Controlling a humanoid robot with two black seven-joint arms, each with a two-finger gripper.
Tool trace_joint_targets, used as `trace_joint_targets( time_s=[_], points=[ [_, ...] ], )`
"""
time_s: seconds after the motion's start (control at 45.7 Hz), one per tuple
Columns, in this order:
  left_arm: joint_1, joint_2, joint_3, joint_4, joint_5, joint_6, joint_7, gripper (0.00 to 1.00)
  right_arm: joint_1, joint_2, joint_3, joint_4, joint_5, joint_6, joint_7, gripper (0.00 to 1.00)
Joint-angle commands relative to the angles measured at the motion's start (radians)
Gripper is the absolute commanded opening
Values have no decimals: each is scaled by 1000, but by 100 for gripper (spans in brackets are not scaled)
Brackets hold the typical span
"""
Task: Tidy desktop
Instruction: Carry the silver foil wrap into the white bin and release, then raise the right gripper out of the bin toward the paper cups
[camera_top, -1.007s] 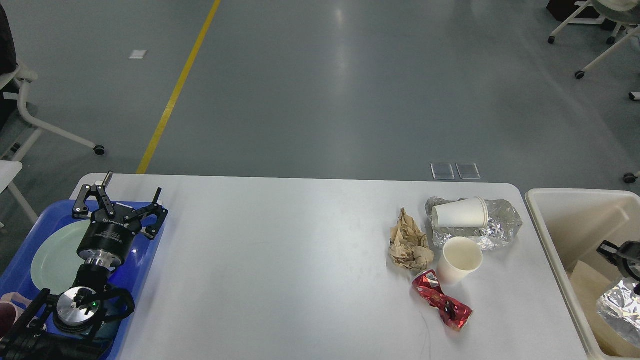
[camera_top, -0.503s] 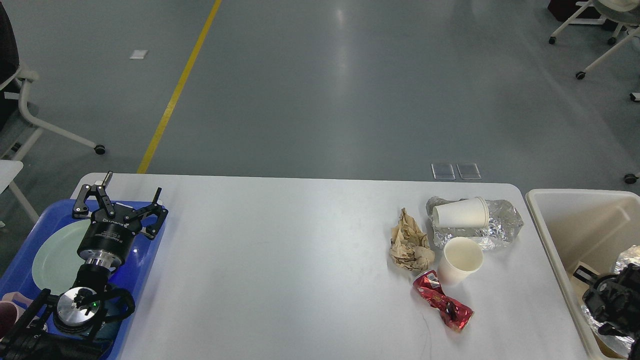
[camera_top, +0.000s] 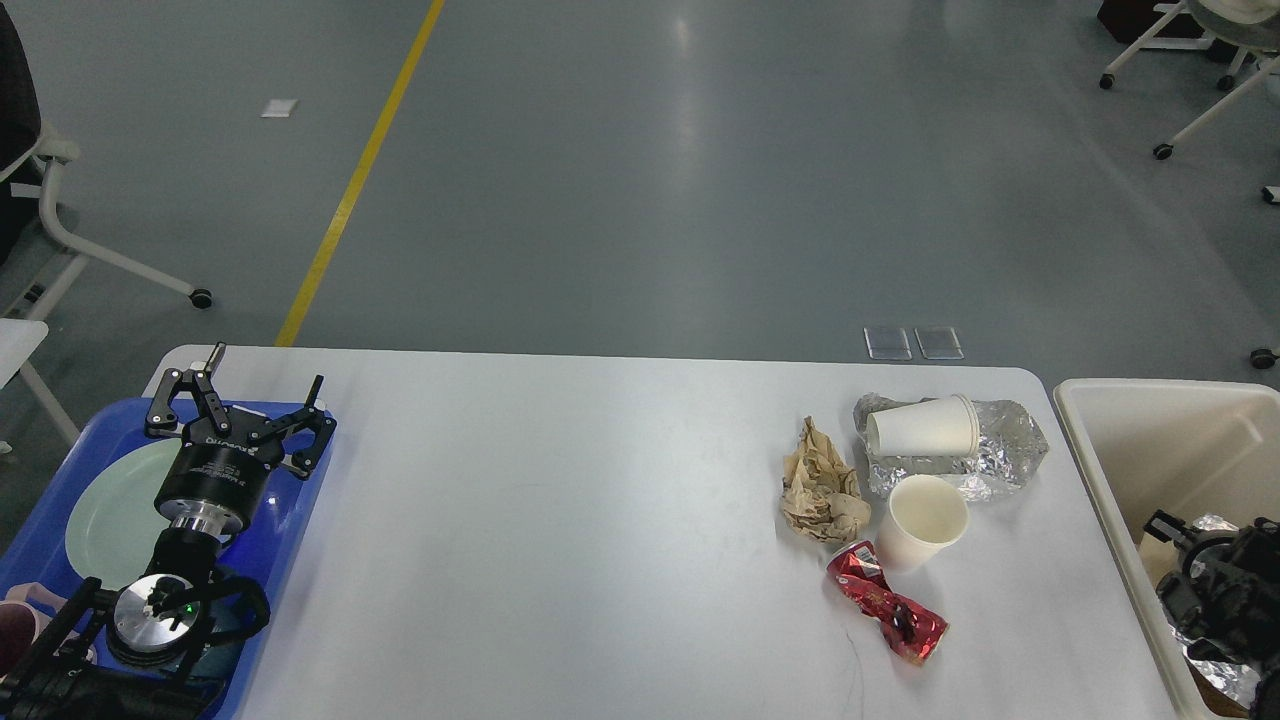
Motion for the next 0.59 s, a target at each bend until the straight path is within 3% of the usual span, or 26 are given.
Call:
trace_joint_targets(
  time_s=[0.0, 0.175, 0.416, 0.569],
  points=[
    [0, 0, 0, 0, 1, 0, 0, 97, 12, -8, 1, 2, 0, 3, 9, 100],
    [0, 0, 0, 0, 1, -2, 0, 97, 58, -19, 1, 7, 2, 35, 19, 100],
    [0, 0, 0, 0, -1, 0, 0, 97, 203, -52, -5, 25, -18, 251, 15, 100],
    [0, 0, 0, 0, 1, 0, 0, 97, 373, -62, -33, 224, -237, 319, -5, 100]
  ],
)
